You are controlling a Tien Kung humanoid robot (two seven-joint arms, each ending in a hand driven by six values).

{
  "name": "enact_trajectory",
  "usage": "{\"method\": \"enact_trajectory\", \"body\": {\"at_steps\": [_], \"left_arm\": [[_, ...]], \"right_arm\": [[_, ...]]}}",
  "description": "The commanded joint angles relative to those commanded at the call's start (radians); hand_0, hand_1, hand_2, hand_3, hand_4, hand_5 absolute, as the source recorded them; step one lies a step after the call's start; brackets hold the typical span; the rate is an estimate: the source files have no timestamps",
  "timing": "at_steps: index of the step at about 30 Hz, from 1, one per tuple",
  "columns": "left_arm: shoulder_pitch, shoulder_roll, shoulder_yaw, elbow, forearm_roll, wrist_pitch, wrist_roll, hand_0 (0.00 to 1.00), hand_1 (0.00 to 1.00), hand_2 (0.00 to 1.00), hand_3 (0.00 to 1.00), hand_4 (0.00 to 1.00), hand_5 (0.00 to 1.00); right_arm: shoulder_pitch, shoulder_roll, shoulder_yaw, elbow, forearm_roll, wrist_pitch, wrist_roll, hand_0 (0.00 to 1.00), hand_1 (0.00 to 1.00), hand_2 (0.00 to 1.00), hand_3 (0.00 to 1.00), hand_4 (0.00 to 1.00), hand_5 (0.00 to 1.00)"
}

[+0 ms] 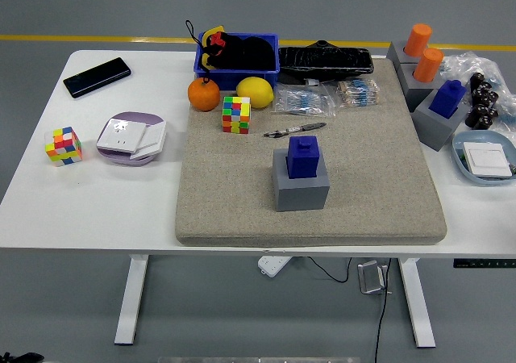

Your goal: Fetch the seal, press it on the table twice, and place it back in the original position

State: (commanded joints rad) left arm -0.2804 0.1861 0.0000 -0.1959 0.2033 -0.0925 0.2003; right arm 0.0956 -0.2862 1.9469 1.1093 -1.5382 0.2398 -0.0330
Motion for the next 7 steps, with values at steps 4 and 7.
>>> {"method": "enact_trajectory", "body": {"at_steps": [4,7], "left_arm": [[0.000,0.000,0.000,0.000,0.001,0.000,0.001,0.719,0.690,0.679,0.747,0.678,0.262],[0.000,0.000,0.000,0.000,0.000,0.000,0.000,0.719,0.690,0.679,0.747,0.678,0.262]], "right_arm": [[0.001,-0.001,0.004,0.000,0.000,-0.002,0.000,0.908,0.840,0.827,0.801,0.998,0.350],[0.002,-0.003,0.003,0.000,0.000,-0.002,0.000,0.908,0.840,0.827,0.801,0.998,0.350]]}}
